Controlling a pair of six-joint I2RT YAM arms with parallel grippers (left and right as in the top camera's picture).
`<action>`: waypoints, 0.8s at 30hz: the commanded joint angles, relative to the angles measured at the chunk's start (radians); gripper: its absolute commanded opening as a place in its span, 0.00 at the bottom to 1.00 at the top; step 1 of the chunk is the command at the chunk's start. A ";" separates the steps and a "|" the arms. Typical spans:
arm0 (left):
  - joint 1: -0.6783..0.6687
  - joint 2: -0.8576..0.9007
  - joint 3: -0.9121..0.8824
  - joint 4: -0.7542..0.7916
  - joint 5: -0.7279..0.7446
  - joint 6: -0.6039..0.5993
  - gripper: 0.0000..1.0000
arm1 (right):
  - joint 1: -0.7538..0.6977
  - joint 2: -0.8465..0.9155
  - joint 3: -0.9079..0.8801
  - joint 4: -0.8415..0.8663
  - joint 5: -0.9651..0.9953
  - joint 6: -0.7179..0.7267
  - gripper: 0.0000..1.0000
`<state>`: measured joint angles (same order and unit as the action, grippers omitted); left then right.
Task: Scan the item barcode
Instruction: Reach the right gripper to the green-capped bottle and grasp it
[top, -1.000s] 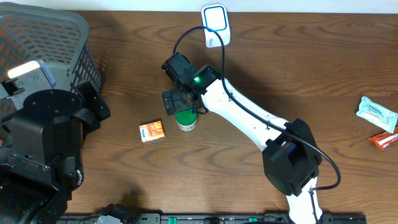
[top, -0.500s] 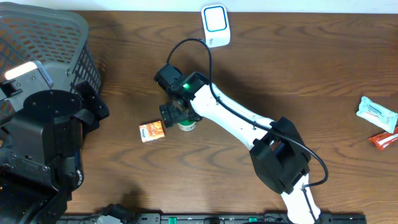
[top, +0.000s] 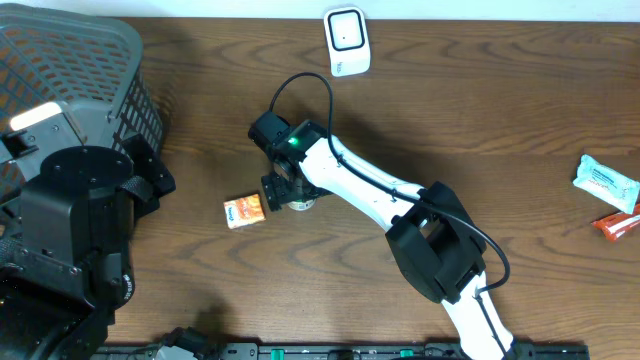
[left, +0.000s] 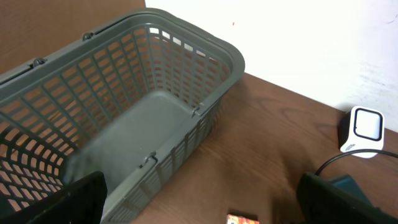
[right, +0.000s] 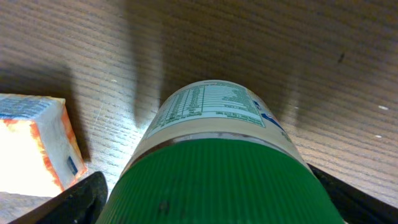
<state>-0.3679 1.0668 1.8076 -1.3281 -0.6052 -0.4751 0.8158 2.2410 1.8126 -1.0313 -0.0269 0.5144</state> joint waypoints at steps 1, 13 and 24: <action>0.004 -0.001 -0.007 -0.003 -0.016 -0.010 0.98 | -0.008 0.011 0.013 -0.002 -0.001 0.009 0.84; 0.004 -0.001 -0.007 -0.003 -0.016 -0.010 0.98 | -0.021 0.050 0.013 -0.024 -0.009 0.013 0.78; 0.004 -0.001 -0.007 -0.003 -0.016 -0.010 0.98 | -0.027 0.050 0.014 -0.029 -0.010 0.020 0.63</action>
<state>-0.3679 1.0668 1.8076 -1.3281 -0.6052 -0.4751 0.7986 2.2841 1.8168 -1.0565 -0.0376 0.5209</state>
